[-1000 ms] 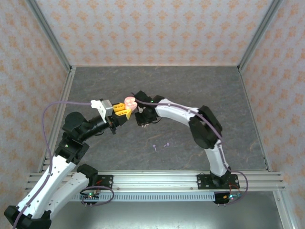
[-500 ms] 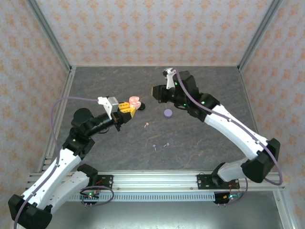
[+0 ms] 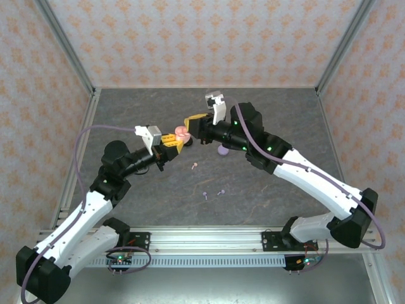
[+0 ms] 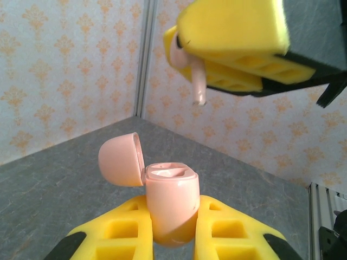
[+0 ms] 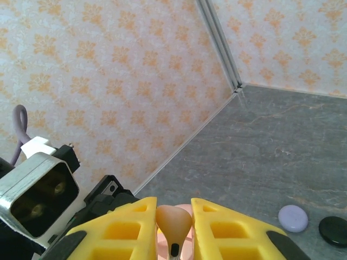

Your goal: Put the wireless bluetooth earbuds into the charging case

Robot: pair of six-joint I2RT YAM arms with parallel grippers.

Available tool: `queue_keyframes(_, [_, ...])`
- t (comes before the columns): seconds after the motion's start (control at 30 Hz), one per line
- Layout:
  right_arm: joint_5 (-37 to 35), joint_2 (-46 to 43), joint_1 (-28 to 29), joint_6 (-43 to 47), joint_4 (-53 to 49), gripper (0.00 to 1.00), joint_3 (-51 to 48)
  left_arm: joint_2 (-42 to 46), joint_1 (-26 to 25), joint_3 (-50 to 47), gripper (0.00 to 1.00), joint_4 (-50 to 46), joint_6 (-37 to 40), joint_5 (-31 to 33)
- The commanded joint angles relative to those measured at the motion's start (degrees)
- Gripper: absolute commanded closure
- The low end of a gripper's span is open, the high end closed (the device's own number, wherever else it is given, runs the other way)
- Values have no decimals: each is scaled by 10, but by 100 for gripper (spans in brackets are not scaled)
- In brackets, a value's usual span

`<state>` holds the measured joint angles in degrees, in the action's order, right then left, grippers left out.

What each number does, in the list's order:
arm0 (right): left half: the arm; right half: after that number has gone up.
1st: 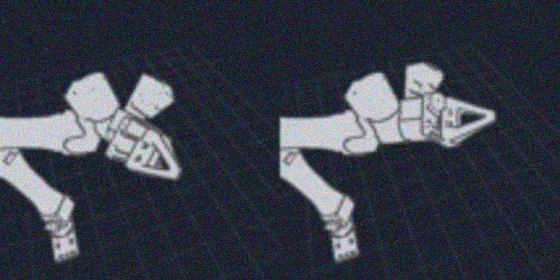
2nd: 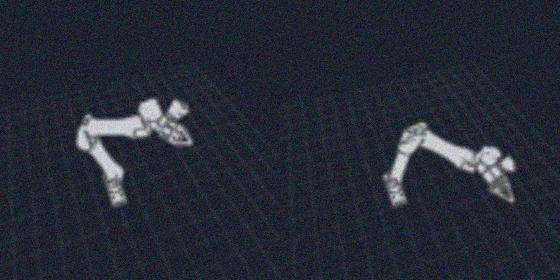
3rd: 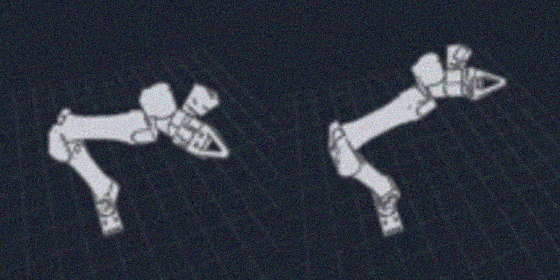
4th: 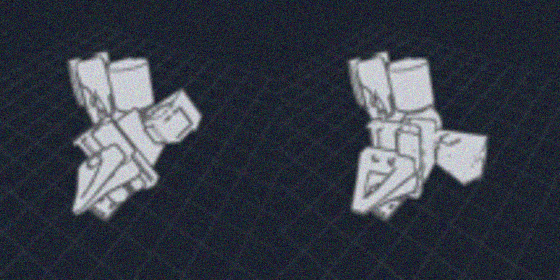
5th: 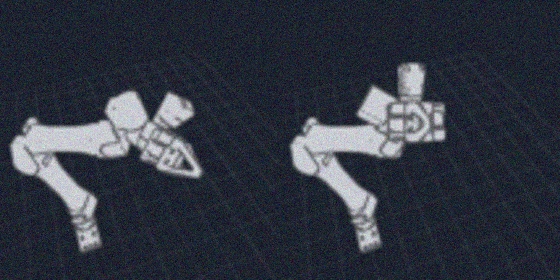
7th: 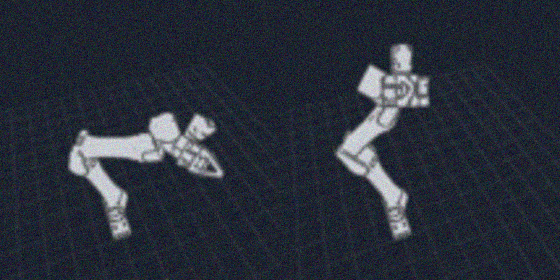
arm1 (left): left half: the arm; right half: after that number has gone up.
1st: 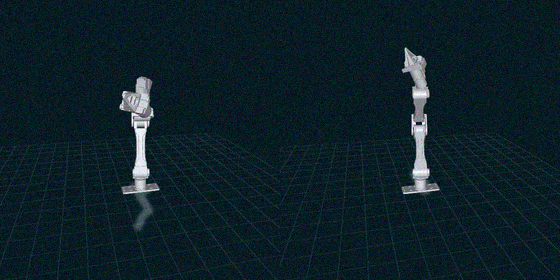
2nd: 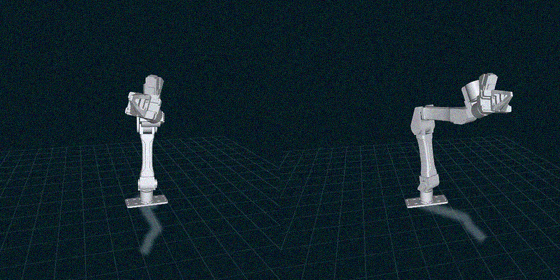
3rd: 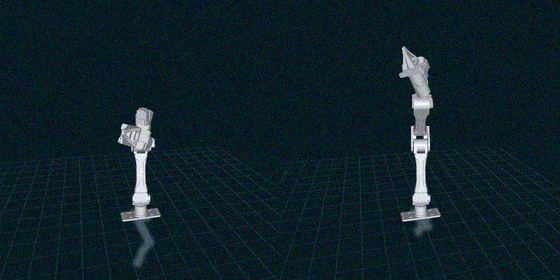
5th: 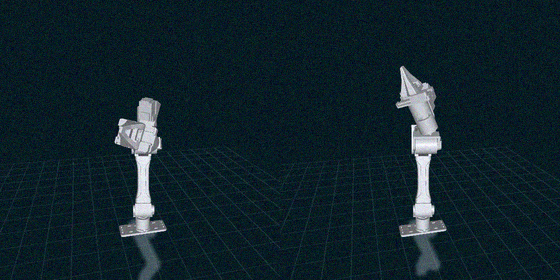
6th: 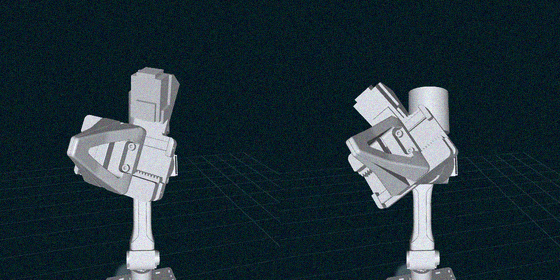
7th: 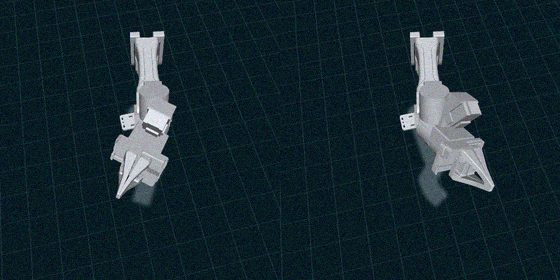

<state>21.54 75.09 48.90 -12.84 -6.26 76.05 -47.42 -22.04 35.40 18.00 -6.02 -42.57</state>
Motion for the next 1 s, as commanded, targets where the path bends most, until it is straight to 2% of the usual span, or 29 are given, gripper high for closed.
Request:
queue_keyframes(0.0, [6,13,6,10,36,81,-5,2,-3,-2,85,39,-5,-1])
queue_keyframes(0.3, [22,34,8,11,31,81,0,0,-3,1,85,34,-1,1])
queue_keyframes(0.97, [25,15,12,13,32,81,-27,2,-3,5,85,20,0,10])
